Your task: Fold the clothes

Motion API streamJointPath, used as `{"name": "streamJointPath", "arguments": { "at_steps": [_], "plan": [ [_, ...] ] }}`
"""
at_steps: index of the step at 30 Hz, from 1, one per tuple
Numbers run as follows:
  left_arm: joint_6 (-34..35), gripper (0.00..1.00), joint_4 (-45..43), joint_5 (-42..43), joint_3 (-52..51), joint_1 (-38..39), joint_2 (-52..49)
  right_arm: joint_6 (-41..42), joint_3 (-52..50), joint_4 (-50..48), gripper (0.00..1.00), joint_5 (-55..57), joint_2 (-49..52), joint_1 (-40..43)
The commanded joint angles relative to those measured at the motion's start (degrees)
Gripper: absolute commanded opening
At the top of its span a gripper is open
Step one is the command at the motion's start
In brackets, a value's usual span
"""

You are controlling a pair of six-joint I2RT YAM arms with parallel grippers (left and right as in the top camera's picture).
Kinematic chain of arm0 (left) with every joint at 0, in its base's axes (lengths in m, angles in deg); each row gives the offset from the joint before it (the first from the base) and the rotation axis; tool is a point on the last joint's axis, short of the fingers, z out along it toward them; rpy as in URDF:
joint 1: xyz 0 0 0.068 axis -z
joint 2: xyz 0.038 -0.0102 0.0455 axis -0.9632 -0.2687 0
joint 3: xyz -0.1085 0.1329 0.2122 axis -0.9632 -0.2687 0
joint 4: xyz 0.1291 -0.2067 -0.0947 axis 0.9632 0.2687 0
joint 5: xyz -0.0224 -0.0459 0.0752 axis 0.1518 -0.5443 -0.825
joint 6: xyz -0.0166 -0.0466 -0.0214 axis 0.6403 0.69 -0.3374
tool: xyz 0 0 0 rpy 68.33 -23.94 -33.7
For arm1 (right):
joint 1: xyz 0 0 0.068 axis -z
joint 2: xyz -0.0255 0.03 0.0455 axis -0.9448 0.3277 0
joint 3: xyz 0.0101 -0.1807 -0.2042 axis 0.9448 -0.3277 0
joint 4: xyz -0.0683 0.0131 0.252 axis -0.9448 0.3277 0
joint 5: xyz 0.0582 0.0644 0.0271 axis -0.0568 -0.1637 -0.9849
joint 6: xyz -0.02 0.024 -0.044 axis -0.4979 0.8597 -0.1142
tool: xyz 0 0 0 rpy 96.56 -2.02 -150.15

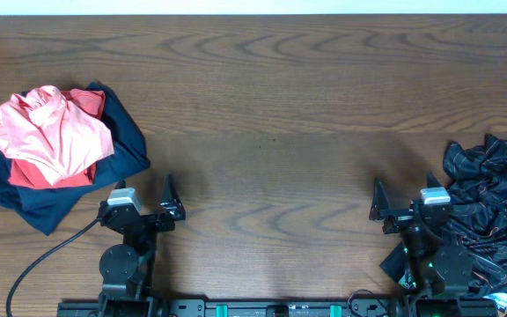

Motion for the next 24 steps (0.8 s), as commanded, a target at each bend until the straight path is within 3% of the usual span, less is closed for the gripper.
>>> {"name": "streamJointPath", "arguments": {
  "at_steps": [1,24],
  "plan": [
    [-0.76,0.98,2.36,-0.31,-1.03,-0.31,0.37,-0.66,-0.11,0.07,0.99,-0.44,-0.31,-0.22],
    [-0.7,0.98,3.02,-0.26,-0.24,-0.31,-1.14,0.44,-0.11,0.22,0.99,-0.2,0.37,-0.22]
  ]
}}
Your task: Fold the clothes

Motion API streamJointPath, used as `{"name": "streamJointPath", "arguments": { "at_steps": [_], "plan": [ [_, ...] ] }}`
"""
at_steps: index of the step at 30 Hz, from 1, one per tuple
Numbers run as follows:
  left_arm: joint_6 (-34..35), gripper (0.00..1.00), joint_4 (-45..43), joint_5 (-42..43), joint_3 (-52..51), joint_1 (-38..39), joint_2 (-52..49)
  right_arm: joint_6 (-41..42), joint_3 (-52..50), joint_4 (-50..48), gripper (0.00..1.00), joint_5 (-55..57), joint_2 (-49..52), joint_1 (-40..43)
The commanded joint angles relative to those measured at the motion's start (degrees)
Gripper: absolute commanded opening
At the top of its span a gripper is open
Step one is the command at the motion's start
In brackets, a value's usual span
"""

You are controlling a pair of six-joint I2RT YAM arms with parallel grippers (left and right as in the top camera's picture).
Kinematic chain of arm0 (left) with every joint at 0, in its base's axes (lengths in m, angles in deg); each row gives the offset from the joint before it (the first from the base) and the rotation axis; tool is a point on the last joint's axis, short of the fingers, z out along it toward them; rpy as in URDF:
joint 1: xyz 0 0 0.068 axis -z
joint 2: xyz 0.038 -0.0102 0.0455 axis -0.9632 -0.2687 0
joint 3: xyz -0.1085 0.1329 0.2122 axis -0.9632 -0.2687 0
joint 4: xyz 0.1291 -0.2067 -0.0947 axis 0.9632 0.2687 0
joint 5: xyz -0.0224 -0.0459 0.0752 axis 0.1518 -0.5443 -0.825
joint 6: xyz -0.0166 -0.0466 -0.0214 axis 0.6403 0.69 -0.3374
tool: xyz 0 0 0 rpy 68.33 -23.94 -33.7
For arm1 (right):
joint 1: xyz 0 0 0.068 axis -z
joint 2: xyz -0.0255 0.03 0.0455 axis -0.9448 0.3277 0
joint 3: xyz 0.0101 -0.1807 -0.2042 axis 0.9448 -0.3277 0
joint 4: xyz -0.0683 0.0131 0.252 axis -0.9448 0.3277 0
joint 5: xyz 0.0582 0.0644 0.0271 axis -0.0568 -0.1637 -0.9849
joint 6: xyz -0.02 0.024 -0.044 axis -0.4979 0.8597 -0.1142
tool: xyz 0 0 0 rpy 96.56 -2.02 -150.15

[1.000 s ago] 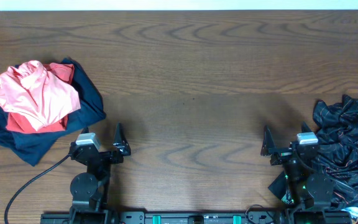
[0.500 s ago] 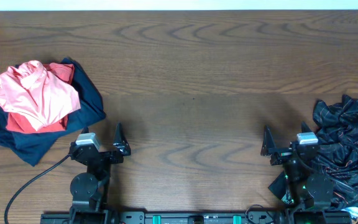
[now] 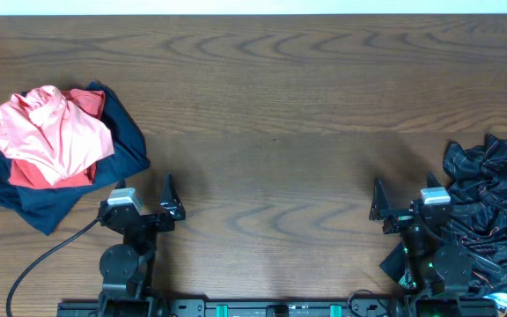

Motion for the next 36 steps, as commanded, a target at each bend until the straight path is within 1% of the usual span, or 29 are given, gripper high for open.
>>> {"name": "streamJointPath", "arguments": {
  "at_steps": [1,6,11,15,18,24,26,30,32,33,35,36],
  "plan": [
    [-0.72,0.98,3.28,-0.28,0.35,-0.31,-1.62,0.42,-0.07,0.22,0.99,-0.22,0.72,-0.22],
    [-0.72,0.98,6.32,-0.26,5.79,-0.31,-8.24,1.01,1.57,1.4,0.99,-0.2,4.52,-0.2],
    [-0.74,0.98,11.67,0.96,15.8,-0.31,-19.04,2.82,8.26,6.34,0.99,1.75,13.75,-0.15],
    [-0.76,0.98,18.93,1.2,25.03,-0.31,-28.59,3.02,15.74,10.8,0.99,1.81,23.5,-0.15],
    [-0.76,0.98,26.45,1.22,32.06,-0.31,-36.02,3.69,23.19,16.15,0.99,2.27,32.28,-0.15],
    [-0.76,0.98,41.11,1.44,44.83,-0.31,-48.52,3.85,38.84,32.06,0.99,2.58,50.12,1.44],
    [-0.74,0.98,44.02,1.42,47.39,-0.31,-50.99,3.82,44.0,36.57,0.99,2.56,55.67,2.29],
    [-0.72,0.98,45.29,1.44,48.28,-0.31,-53.46,4.5,49.44,36.94,0.99,0.79,62.51,2.49],
    [-0.72,0.98,45.29,1.46,48.28,-0.31,-54.03,4.2,49.77,35.32,0.99,2.67,64.32,2.58],
    [-0.72,0.98,45.27,1.44,48.26,-0.31,-54.12,4.26,49.77,34.75,0.99,6.51,65.24,2.86],
    [-0.72,0.98,45.27,1.46,48.26,-0.31,-54.14,5.75,49.77,34.62,0.86,15.96,67.01,3.87],
    [-0.72,0.98,45.24,1.46,48.26,-0.31,-54.1,9.11,49.77,34.75,0.87,22.34,68.43,4.87]
  ]
}}
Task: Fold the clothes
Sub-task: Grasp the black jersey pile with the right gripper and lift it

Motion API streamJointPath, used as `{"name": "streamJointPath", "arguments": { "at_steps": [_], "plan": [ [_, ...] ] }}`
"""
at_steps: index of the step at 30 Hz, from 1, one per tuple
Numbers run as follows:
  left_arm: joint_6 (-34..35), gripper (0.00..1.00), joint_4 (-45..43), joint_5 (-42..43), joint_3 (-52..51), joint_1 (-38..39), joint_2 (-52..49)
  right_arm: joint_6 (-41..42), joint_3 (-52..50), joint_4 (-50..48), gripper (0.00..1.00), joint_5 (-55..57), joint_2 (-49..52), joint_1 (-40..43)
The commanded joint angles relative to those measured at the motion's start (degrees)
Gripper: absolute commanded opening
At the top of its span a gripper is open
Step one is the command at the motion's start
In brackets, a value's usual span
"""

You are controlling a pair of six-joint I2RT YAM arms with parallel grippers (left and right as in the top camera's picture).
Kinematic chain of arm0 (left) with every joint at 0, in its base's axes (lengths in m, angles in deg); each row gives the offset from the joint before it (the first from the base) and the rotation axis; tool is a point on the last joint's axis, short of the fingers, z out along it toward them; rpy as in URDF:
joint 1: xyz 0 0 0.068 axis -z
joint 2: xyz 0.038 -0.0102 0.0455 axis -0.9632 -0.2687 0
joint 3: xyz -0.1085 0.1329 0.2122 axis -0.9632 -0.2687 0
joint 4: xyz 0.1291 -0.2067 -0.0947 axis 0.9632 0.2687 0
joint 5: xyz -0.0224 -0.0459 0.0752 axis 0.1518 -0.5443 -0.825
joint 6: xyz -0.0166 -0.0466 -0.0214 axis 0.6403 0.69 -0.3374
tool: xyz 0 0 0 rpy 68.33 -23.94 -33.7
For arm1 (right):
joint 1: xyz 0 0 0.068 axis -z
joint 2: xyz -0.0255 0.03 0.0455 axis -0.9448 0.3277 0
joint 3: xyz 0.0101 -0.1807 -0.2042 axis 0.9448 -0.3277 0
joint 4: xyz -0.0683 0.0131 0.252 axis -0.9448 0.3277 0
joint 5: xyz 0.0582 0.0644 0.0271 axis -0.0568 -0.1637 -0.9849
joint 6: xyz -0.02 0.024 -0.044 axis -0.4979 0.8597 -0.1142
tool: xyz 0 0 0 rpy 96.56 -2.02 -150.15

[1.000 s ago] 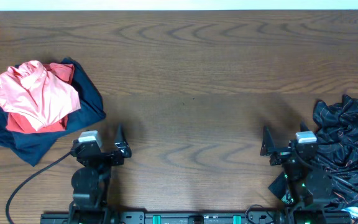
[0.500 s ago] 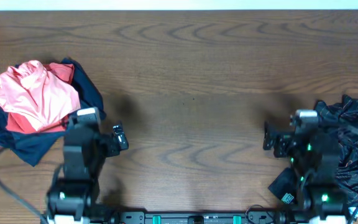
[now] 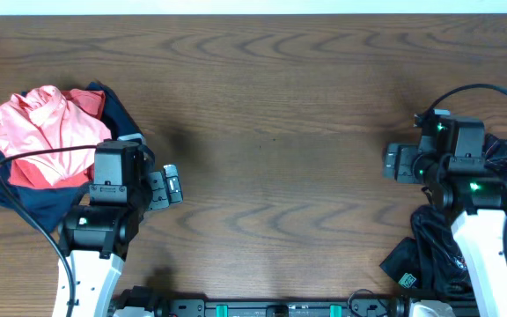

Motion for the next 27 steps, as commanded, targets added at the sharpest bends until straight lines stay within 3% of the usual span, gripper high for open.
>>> {"name": "streamJointPath", "arguments": {
  "at_steps": [1,13,16,20,24,27],
  "plan": [
    [-0.72,0.98,0.31,0.17,1.01,-0.31,0.0,7.56,0.94,0.39,0.88,19.08,3.96,3.1],
    [-0.72,0.98,0.31,0.15,1.01,-0.31,0.0,15.67,0.92,-0.9,0.84,20.39,23.34,14.19],
    [-0.72,0.98,0.31,0.15,1.01,-0.31,0.0,15.89,0.92,-3.5,0.68,20.33,26.64,15.15],
    [-0.72,0.98,0.31,0.15,1.01,-0.31,0.0,15.85,0.92,-6.75,0.38,19.89,29.73,15.21],
    [-0.72,0.98,0.26,0.15,1.01,-0.31,0.0,15.82,0.92,-10.54,0.01,16.5,31.36,15.21],
    [-0.72,0.98,0.09,0.15,1.01,-0.31,0.0,15.61,0.94,-15.15,0.01,10.88,31.43,15.21]
  ]
}}
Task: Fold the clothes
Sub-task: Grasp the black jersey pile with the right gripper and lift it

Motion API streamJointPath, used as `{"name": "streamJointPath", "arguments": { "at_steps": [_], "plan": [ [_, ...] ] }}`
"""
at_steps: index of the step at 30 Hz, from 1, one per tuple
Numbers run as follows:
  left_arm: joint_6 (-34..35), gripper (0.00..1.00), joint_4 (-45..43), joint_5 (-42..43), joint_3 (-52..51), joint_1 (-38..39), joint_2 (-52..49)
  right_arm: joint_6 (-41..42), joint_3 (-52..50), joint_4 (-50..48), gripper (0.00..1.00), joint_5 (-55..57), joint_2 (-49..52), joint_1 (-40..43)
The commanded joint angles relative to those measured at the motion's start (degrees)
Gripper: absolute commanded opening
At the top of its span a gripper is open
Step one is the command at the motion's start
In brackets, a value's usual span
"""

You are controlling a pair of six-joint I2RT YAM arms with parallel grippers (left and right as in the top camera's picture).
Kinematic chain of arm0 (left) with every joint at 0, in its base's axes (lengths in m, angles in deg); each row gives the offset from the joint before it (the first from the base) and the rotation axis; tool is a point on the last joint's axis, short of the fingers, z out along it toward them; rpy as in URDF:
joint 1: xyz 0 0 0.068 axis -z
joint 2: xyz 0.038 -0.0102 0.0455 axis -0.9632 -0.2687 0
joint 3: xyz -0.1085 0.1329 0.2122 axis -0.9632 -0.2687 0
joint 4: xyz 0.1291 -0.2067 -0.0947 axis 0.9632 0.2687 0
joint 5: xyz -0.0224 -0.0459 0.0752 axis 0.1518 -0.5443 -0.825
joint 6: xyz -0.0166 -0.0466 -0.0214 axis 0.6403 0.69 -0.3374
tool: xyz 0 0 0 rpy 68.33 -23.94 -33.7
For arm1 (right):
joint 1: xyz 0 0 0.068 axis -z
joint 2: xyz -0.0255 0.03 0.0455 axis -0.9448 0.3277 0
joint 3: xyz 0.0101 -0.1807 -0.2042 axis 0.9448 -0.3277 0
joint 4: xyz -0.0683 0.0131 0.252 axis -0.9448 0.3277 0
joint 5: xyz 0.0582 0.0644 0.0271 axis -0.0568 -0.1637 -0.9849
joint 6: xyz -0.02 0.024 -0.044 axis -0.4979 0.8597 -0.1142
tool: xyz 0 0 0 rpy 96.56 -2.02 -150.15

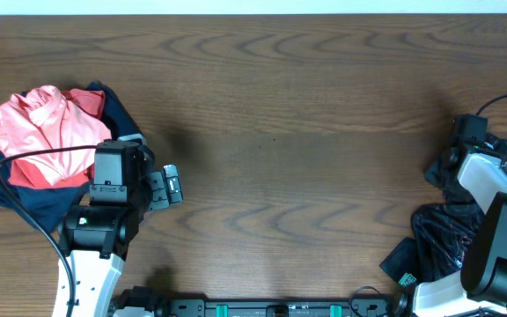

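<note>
A heap of clothes lies at the table's left: a pink shirt (49, 130) on top, a red piece (33, 173) under it and a navy garment (123, 141) below. A black patterned garment lies at the right edge, mostly under my right arm. My left gripper (172, 185) hovers just right of the heap, pointing to the right, with nothing seen in it. My right gripper (441, 172) sits at the black garment's left edge. From overhead the gap between either gripper's fingers does not show.
Black cables loop over the pink shirt (25, 157) and above the right arm (491, 104). The arm bases and a rail (271, 308) run along the front edge. Bare wooden tabletop (280, 132) lies between the two piles.
My right arm has swung to the right, its gripper moving from the open wood near the middle right to the edge of the black garment. The left arm has barely shifted.
Both arms first sat folded low at the front edge and stayed so at the second moment. Then both were raised, the left beside the heap, the right over the wood. Now the right gripper is at the black garment.
</note>
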Motion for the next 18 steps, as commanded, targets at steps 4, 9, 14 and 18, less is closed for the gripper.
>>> {"name": "streamJointPath", "arguments": {
  "at_steps": [4,9,14,18],
  "plan": [
    [-0.72,0.98,-1.27,0.15,1.01,-0.31,0.0,-0.42,1.95,-13.75,0.01,-17.62,-0.02,0.31],
    [-0.72,0.98,-2.97,0.15,1.01,-0.31,0.0,6.86,8.68,-28.92,0.01,-25.11,-0.07,0.48],
    [-0.72,0.98,-3.02,0.15,1.01,-0.31,0.0,8.9,17.97,-30.77,0.01,-20.74,-0.07,0.55],
    [-0.72,0.98,-3.02,0.15,1.01,-0.31,0.0,6.38,21.05,-25.33,0.16,-19.37,-0.07,1.16]
  ]
}}
